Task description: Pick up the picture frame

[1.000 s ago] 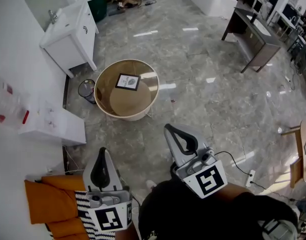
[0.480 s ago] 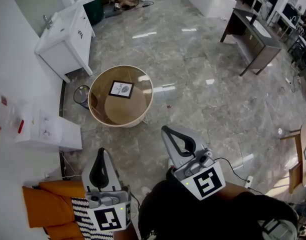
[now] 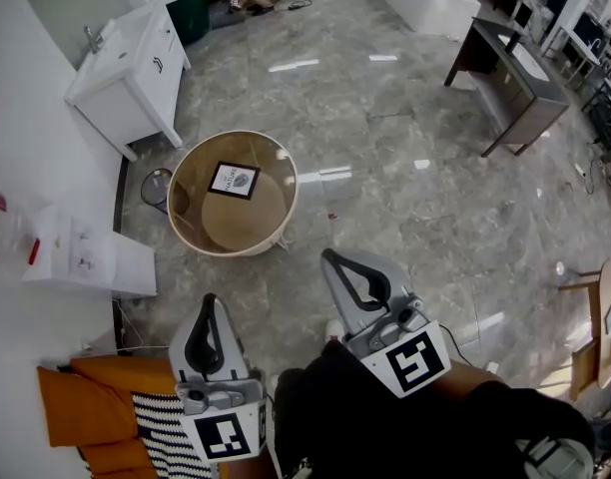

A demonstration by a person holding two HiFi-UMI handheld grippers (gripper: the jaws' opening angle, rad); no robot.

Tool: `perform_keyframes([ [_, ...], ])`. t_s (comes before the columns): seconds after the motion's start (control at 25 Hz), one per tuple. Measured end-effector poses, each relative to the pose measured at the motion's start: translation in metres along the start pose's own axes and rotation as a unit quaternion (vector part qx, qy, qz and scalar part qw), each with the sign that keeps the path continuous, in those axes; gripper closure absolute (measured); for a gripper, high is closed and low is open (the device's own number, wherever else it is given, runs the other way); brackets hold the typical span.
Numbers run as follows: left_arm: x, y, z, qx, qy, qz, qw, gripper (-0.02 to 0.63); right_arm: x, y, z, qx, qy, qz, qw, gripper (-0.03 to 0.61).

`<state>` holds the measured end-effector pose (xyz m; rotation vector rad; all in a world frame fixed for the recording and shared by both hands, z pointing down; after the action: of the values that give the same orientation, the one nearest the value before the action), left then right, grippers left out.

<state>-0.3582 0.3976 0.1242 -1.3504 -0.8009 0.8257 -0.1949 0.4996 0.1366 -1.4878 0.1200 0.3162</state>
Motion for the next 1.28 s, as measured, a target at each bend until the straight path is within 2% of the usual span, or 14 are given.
perform_keyframes([
  [0.24, 0.018, 0.007, -0.022, 0.015, -0.016, 0.012, 0.9997, 0.601, 0.022, -0.007, 0.006, 0.002, -0.004, -0.008, 1.000, 0.581],
  [0.48, 0.042, 0.003, -0.033, 0.012, -0.024, 0.016, 0.9995, 0.601, 0.048, -0.019, 0.021, -0.012, -0.014, -0.016, 1.000, 0.581],
  [0.64, 0.045, -0.004, -0.037, -0.011, -0.017, 0.009, 0.9998, 0.601, 0.054, -0.024, 0.022, -0.015, -0.017, -0.026, 0.999, 0.581],
  [1.16, 0.049, 0.000, -0.077, 0.000, -0.033, 0.010, 0.9994, 0.601, 0.082, -0.035, 0.007, -0.019, -0.023, -0.028, 0.999, 0.581],
  [1.28, 0.044, -0.005, -0.083, -0.015, -0.023, 0.014, 0.9995, 0.601, 0.086, -0.040, -0.002, -0.023, -0.018, -0.025, 0.999, 0.581],
])
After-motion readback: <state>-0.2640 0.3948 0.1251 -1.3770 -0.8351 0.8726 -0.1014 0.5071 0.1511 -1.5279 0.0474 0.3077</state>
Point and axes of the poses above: the fingertips, and each gripper's own axes: z backward along the fingers, x to its right, y out of its top, the point moved 6 cm from there along z, backward along the fingers, and after that the axes turned 10 degrees about z, right-handed, at the moved point
